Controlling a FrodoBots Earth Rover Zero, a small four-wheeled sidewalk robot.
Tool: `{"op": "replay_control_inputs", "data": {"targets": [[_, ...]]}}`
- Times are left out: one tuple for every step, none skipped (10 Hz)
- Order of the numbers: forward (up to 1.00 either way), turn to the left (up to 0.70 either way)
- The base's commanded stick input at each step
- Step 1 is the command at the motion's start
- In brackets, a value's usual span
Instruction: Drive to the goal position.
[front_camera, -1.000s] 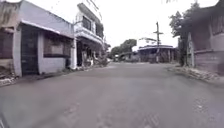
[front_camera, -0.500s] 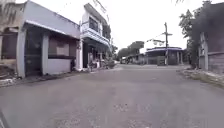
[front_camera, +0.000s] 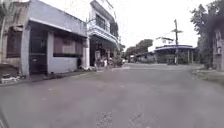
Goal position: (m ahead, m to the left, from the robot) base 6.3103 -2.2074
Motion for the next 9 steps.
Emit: {"op": "replay_control_inputs", "data": {"targets": [[0.7, -0.19], [0.7, -0.19], [0.7, -0.19], [0.7, -0.19], [0.7, -0.19], [0.7, -0.19], [0.7, -0.17], [0.7, -0.07], [0.7, 0.03]]}}
